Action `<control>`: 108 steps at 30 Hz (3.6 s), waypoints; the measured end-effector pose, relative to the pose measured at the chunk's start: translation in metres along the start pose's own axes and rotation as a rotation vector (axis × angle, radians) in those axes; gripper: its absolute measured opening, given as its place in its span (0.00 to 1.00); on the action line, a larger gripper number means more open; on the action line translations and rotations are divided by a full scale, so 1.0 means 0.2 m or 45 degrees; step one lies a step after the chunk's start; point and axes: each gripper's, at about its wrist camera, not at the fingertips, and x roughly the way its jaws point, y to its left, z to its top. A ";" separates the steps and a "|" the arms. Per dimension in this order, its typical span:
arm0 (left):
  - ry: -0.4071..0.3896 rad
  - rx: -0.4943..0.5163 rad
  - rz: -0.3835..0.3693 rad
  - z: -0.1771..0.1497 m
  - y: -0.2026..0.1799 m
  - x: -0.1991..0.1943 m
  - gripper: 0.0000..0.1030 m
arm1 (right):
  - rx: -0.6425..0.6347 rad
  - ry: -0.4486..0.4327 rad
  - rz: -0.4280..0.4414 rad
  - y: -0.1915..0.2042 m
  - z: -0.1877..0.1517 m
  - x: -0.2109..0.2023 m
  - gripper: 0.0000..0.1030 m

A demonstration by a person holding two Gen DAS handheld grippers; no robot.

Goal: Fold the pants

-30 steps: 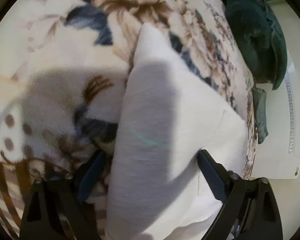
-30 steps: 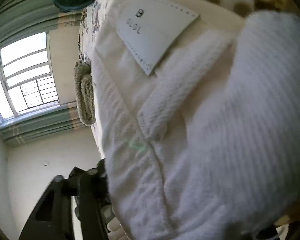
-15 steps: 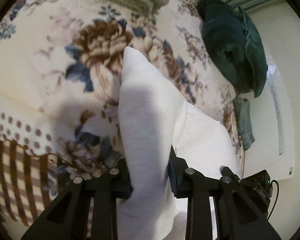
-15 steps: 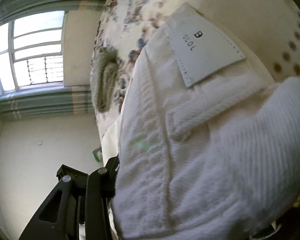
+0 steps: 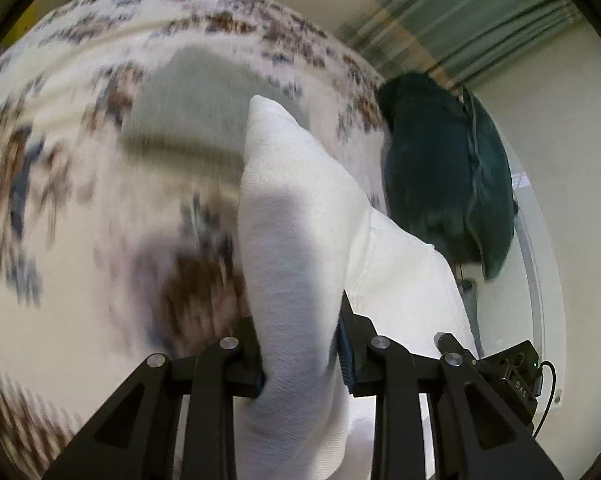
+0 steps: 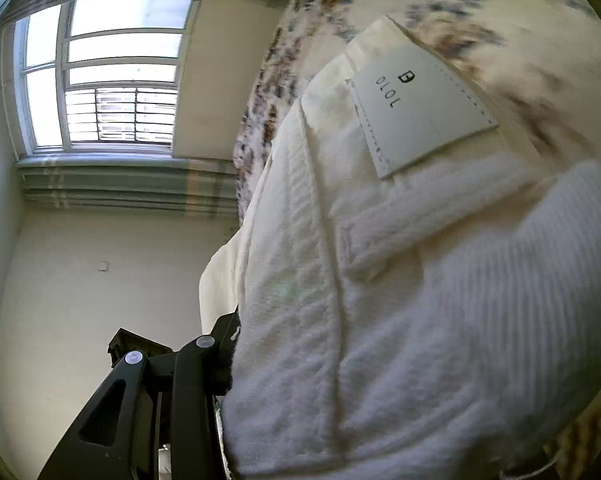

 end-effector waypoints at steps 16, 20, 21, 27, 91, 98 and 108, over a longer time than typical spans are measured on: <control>0.017 0.044 0.068 1.36 0.75 0.72 0.24 | -0.033 -0.009 0.004 0.11 0.92 1.81 0.43; 0.055 -0.022 0.097 1.36 0.91 0.83 0.25 | 0.032 0.062 -0.055 -0.08 0.90 1.96 0.48; 0.053 -0.042 0.070 1.34 0.94 0.82 0.25 | 0.034 0.095 -0.072 -0.10 0.91 1.97 0.50; 0.080 -0.069 0.043 1.27 0.95 0.72 0.32 | 0.124 0.195 -0.113 -0.16 0.86 1.82 0.55; -0.604 0.408 0.680 -0.53 -0.84 -1.79 0.91 | -1.237 -0.500 -0.817 2.33 -1.14 -1.11 1.00; -0.609 0.393 0.665 -0.55 -0.83 -1.84 0.99 | -1.263 -0.493 -0.815 2.43 -1.24 -1.16 1.00; -0.653 0.422 0.680 -0.56 -0.84 -1.91 1.00 | -1.274 -0.505 -0.821 2.47 -1.26 -1.13 1.00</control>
